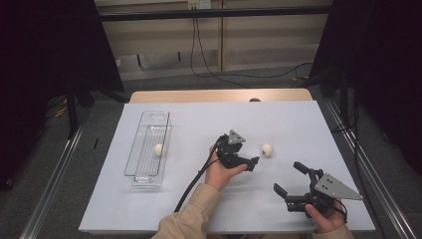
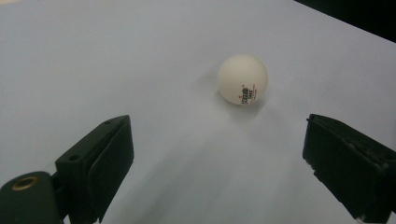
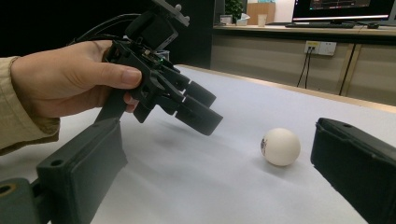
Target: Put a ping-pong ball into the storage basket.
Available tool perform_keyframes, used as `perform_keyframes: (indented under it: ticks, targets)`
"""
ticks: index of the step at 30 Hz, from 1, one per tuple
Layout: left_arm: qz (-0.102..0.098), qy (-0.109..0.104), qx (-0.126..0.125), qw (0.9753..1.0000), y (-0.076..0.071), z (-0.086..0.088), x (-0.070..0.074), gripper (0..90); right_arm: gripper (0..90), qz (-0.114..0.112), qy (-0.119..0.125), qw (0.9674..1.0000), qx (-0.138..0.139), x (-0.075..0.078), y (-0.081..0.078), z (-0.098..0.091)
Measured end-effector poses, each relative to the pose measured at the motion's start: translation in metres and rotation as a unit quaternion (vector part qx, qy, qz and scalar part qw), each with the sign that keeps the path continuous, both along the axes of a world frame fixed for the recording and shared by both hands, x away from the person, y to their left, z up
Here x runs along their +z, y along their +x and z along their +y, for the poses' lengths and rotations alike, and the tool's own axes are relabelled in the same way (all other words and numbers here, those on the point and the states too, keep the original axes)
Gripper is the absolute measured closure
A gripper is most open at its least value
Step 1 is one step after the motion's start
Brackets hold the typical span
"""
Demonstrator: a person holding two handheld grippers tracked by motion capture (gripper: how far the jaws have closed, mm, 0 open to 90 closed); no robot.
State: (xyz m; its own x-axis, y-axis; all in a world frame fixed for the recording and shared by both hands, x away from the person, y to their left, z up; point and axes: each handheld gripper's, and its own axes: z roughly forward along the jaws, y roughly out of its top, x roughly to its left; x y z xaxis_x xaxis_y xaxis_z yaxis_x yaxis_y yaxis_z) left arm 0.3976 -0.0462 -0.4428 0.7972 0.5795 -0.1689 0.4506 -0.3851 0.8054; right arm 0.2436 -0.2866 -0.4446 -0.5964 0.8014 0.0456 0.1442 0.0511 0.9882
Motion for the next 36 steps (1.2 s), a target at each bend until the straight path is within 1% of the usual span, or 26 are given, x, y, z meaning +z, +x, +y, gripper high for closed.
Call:
perform_keyframes:
  ticks: [3,15,29,33,36]
  targets:
    - [-0.002,0.004,-0.002,1.0000,0.000,-0.001,0.000,8.9,2.0,0.000,0.000,1.0000,-0.001,0.000,0.000,0.000]
    - [0.003,0.000,-0.001,1.0000,0.002,-0.006,-0.002,8.9,2.0,0.000,0.000,1.0000,0.000,0.000,0.000,0.000]
    - [-0.002,0.005,-0.002,1.0000,0.004,-0.010,-0.004,9.3,2.0,-0.001,-0.001,1.0000,0.001,0.000,0.000,0.000]
    - [-0.003,0.000,-0.001,1.0000,0.004,-0.011,-0.003,9.3,2.0,-0.001,-0.001,1.0000,0.001,0.000,0.000,0.000]
    - [-0.002,0.002,-0.001,1.0000,0.004,-0.012,-0.003,9.3,2.0,0.000,-0.001,1.0000,0.000,0.000,0.000,0.000]
